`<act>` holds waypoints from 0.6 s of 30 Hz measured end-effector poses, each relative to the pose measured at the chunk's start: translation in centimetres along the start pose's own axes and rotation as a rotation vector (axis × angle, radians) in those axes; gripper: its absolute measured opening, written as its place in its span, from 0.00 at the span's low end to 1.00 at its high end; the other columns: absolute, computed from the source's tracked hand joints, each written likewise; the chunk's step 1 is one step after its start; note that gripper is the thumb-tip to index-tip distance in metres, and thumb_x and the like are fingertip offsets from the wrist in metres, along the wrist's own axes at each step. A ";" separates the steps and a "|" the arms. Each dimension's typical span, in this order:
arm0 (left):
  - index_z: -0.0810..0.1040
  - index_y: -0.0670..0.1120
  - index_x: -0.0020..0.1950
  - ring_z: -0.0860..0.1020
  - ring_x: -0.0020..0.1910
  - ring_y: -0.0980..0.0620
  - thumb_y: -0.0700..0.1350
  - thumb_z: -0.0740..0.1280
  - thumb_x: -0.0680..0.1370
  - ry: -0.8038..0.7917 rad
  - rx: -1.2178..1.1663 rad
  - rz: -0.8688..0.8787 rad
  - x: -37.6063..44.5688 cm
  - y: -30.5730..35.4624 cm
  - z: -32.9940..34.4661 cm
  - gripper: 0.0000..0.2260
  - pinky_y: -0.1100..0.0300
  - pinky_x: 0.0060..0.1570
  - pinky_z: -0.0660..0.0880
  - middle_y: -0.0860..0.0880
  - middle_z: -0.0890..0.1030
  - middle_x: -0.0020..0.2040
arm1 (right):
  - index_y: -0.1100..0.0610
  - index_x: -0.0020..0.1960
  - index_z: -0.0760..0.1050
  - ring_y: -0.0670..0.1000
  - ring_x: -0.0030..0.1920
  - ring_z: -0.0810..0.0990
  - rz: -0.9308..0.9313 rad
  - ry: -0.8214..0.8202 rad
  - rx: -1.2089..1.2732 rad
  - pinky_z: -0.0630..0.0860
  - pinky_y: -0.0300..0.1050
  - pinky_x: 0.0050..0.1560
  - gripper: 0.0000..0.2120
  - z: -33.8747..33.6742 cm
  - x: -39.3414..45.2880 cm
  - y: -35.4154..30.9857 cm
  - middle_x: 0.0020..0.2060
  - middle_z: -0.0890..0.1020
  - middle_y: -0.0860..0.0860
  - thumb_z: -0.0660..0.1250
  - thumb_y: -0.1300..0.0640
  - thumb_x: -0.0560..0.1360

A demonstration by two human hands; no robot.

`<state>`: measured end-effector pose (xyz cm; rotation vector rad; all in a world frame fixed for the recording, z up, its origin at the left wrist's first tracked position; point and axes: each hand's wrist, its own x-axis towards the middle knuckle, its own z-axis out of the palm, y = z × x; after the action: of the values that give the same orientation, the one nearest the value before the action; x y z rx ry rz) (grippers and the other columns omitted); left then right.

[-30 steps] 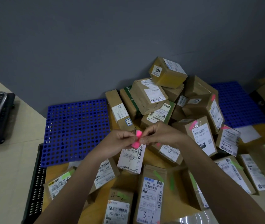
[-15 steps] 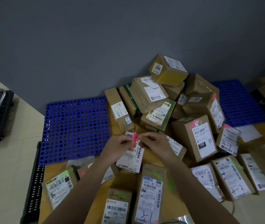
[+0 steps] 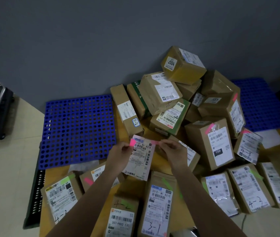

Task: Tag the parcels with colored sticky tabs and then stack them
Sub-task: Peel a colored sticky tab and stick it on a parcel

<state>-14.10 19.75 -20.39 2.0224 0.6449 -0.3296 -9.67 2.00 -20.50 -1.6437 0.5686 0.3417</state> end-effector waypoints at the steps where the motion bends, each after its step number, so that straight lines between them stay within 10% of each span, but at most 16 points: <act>1: 0.79 0.43 0.51 0.80 0.41 0.51 0.46 0.64 0.79 0.016 -0.005 0.002 0.2 -0.2 0.0 0.08 0.57 0.38 0.74 0.48 0.81 0.43 | 0.52 0.39 0.82 0.54 0.42 0.83 0.000 0.005 -0.041 0.80 0.48 0.50 0.08 0.3 0.3 0.2 0.37 0.84 0.52 0.73 0.64 0.71; 7: 0.76 0.46 0.47 0.82 0.40 0.51 0.47 0.63 0.79 0.024 -0.044 0.010 0.7 -1.0 0.3 0.06 0.51 0.40 0.80 0.48 0.82 0.44 | 0.56 0.44 0.82 0.42 0.40 0.78 -0.048 -0.059 -0.189 0.73 0.31 0.40 0.04 2.7 1.2 -0.3 0.39 0.82 0.47 0.69 0.62 0.74; 18: 0.76 0.46 0.46 0.80 0.42 0.56 0.45 0.64 0.79 0.103 -0.108 0.044 -1.8 -4.0 -0.4 0.05 0.72 0.35 0.72 0.50 0.83 0.43 | 0.56 0.46 0.83 0.45 0.47 0.82 -0.019 -0.294 -0.302 0.78 0.34 0.45 0.03 2.4 -3.8 2.5 0.44 0.83 0.44 0.72 0.61 0.73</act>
<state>-17.80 21.20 -22.17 1.9563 0.6664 -0.1623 -14.00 4.78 -20.92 -1.8426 0.2886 0.6684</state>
